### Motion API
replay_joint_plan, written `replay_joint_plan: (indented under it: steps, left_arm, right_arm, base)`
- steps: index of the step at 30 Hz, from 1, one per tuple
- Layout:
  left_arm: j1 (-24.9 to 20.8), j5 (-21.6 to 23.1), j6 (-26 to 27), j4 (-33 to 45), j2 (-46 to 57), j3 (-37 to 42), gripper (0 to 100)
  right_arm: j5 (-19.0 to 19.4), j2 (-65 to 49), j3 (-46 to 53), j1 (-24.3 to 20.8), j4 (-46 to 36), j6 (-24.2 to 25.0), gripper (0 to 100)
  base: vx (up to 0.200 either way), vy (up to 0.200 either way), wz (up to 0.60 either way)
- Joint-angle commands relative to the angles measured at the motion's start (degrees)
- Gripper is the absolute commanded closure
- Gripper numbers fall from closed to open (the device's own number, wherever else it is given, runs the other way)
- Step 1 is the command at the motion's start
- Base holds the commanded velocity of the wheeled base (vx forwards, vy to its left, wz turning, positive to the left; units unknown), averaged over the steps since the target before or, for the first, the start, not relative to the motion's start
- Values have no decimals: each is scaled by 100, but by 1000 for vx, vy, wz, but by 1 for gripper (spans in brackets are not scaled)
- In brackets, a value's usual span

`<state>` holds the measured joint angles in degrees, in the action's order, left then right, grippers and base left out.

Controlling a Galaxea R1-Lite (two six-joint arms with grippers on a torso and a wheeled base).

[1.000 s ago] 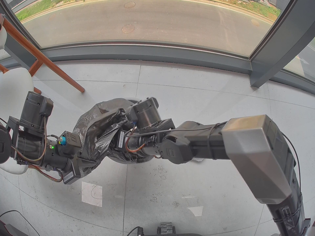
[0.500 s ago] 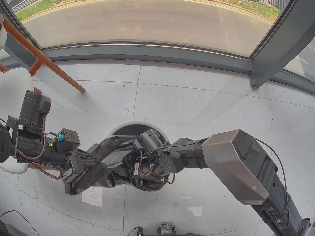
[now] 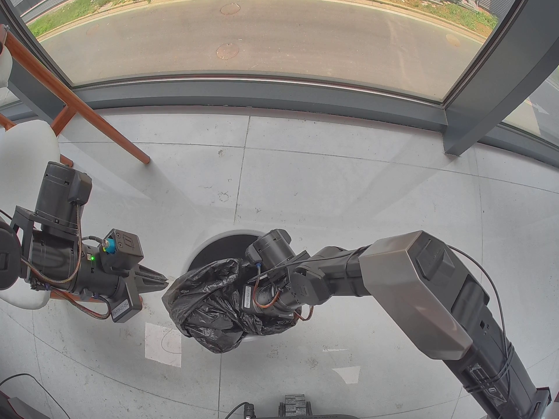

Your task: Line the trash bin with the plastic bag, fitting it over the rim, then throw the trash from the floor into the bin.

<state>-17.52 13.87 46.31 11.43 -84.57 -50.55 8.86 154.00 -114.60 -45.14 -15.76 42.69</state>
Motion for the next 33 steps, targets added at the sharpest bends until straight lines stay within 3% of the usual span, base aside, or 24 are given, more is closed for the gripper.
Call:
replay_joint_plan:
  steps: [1,5,22,28,33]
  left_arm:
    - [3,1,1,-1,-16,11,100]
    - [3,-43,-8,-1,-7,19,100]
    - [3,-157,-122,-1,-42,-69,100]
    - [3,-174,-122,-1,-51,-60,100]
    - [3,-350,-122,-18,-262,-113,100]
  right_arm:
    - [10,-72,1,-30,117,-15,100]
    - [1,-125,1,-65,715,-15,100]
    - [265,-529,1,-39,1699,-24,100]
    - [907,-652,1,-65,2121,-24,100]
    - [942,-731,1,-21,2165,-24,100]
  base:
    - [0,0,0]
    - [0,0,0]
    - [0,0,0]
    - [0,0,0]
    - [0,0,0]
